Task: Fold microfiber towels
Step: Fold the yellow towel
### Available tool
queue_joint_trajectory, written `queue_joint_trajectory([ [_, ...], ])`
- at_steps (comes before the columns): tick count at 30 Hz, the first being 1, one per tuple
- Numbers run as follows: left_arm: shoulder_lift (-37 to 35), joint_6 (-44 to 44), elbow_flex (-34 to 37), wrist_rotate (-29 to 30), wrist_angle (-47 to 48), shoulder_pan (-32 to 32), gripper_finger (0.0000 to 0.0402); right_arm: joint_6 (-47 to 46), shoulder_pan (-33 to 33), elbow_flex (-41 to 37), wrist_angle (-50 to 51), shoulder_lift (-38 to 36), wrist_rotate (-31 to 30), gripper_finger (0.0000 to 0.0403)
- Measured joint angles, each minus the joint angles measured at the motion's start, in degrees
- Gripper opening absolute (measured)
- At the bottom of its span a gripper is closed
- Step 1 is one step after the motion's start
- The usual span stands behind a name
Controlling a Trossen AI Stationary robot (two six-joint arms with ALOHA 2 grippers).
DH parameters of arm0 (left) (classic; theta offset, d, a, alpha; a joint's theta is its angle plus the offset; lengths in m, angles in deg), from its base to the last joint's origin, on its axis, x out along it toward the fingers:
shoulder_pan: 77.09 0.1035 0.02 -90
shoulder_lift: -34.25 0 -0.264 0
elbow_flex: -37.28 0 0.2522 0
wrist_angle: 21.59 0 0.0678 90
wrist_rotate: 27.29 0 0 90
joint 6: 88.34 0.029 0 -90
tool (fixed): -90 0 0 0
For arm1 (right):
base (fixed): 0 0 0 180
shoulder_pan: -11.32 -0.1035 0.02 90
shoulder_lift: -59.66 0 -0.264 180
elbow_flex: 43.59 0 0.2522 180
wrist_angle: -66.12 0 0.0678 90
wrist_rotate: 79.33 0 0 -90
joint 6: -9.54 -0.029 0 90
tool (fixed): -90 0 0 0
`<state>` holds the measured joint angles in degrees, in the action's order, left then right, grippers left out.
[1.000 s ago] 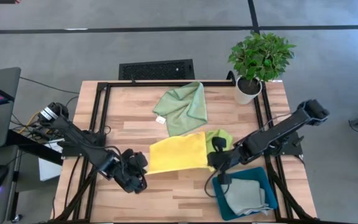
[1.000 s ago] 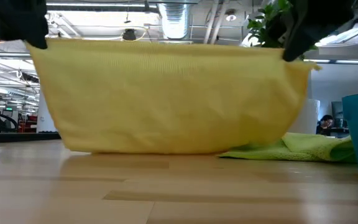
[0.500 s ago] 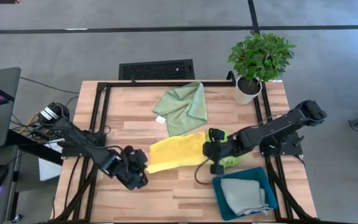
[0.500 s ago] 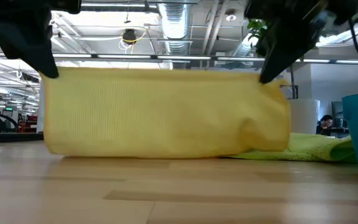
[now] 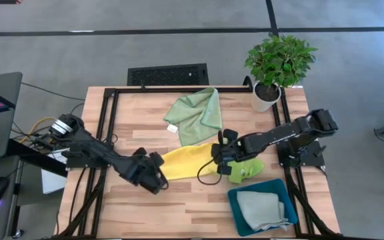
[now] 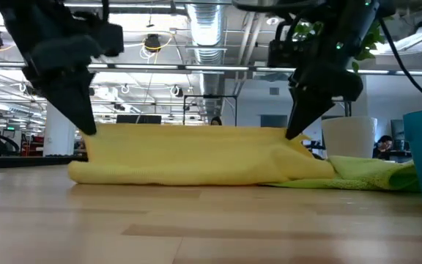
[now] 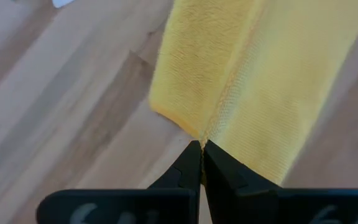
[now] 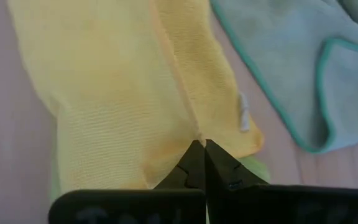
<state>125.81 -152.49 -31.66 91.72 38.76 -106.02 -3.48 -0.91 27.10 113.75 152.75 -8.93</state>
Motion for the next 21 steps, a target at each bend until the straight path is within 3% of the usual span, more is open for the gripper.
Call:
queue_joint_trajectory([
  [14,1.07,2.02,0.0,1.96,-0.02,4.55,0.0002,0.02,4.26,-0.03,0.18,0.0,-1.48,0.0027],
  [21,1.07,3.98,0.0,1.72,0.14,6.11,0.0044,1.13,6.54,-0.07,0.35,0.0,-1.48,0.0061],
])
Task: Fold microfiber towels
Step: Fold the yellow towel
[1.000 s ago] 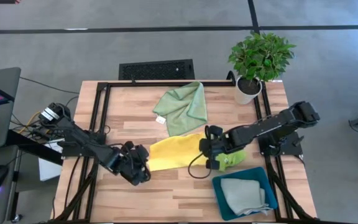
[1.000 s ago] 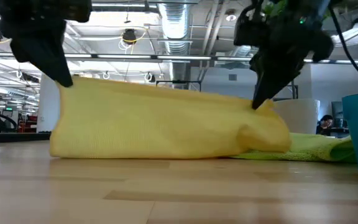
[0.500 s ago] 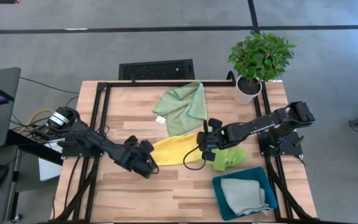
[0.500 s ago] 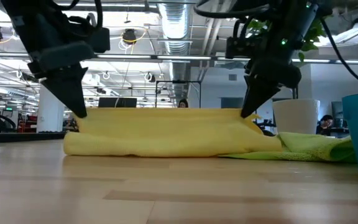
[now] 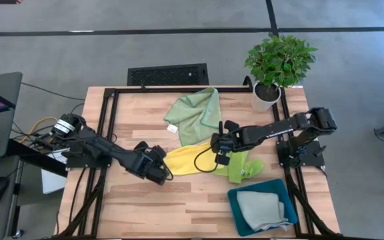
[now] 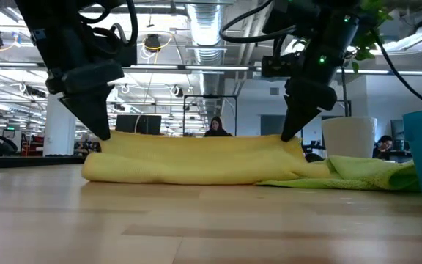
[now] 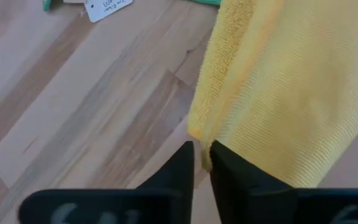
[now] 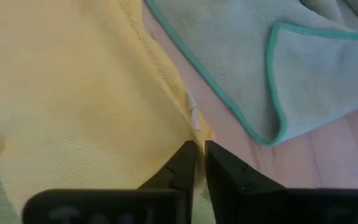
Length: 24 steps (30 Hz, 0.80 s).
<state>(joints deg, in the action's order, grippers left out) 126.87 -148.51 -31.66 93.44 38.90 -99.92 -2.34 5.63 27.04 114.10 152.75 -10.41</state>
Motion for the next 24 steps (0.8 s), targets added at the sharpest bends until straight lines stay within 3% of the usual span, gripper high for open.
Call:
queue_joint_trajectory([
  [12,0.0,3.66,0.0,1.35,-0.16,0.44,0.0155,3.05,0.32,0.0,-3.14,0.0,0.15,0.0178],
  [17,0.0,4.75,-0.66,-0.04,-0.15,-0.75,0.0167,3.93,-0.36,0.01,-6.36,0.0,3.04,0.0206],
  [24,0.03,14.8,-1.92,1.09,-5.53,-7.91,0.0163,10.27,-4.04,0.02,-10.58,0.0,6.23,0.0214],
])
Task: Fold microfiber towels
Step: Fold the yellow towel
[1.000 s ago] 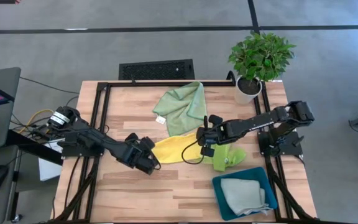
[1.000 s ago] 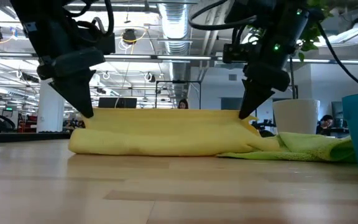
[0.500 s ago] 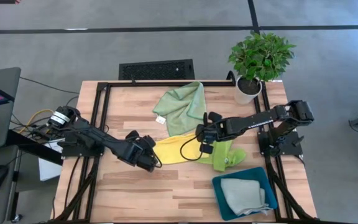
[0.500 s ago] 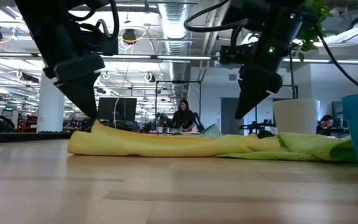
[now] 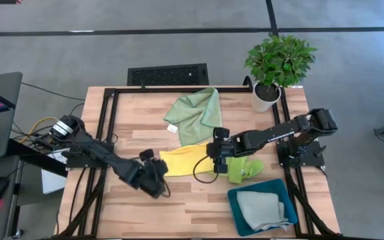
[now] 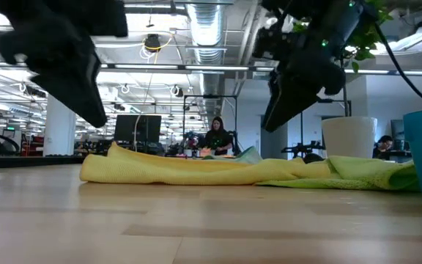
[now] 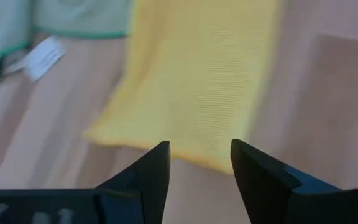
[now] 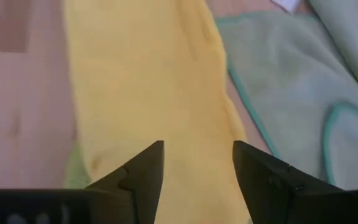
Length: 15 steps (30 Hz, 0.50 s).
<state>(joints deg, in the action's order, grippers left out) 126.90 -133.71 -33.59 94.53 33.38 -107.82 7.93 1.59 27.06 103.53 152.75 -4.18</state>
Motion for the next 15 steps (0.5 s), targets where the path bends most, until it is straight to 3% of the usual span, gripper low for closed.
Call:
queue_joint_trajectory([
  [7,4.21,2.81,1.38,1.03,-6.42,-2.74,0.0162,3.17,-3.22,0.0,-3.6,0.0,0.02,0.0208],
  [15,11.6,4.86,1.46,5.05,-6.23,-2.37,0.0162,3.15,-4.93,0.0,-3.3,-0.02,0.0,0.0203],
])
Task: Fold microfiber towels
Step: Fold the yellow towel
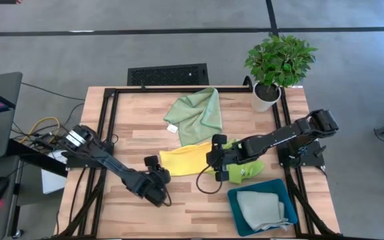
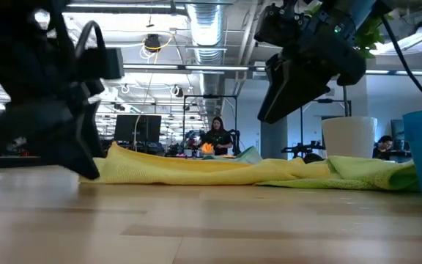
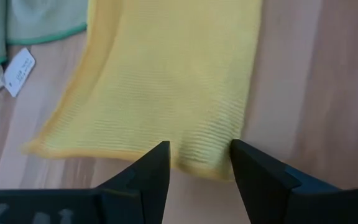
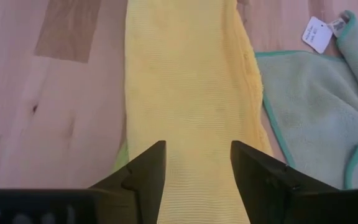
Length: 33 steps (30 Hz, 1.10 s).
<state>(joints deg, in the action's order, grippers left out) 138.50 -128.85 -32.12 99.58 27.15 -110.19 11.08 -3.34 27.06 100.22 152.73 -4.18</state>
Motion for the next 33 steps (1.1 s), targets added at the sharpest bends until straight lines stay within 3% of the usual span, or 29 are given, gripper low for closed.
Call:
queue_joint_trajectory([
  [10,3.02,-4.2,-0.48,-0.91,0.35,0.97,0.0149,-2.34,-0.69,0.0,0.29,0.0,0.01,0.0192],
  [13,3.26,-4.17,-2.34,-2.61,3.09,1.06,0.0107,-4.33,-0.54,0.0,0.63,0.0,0.02,0.0188],
  [17,3.64,-4.02,-5.29,-4.63,9.22,1.46,0.0023,-8.2,0.26,0.0,1.26,0.0,0.89,0.018],
  [20,3.54,-3.19,-7.86,-4.63,12.33,2.02,0.001,-10.36,1.08,0.04,2.13,0.0,2.96,0.0173],
  [26,3.54,5.0,-12.07,-2.46,14.61,3.73,0.0003,-10.52,1.58,0.04,3.85,0.0,3.23,0.0159],
  [33,3.49,20.63,-18.1,-2.2,13.36,9.21,0.0002,-10.14,0.82,0.04,8.15,-1.97,2.95,0.0145],
])
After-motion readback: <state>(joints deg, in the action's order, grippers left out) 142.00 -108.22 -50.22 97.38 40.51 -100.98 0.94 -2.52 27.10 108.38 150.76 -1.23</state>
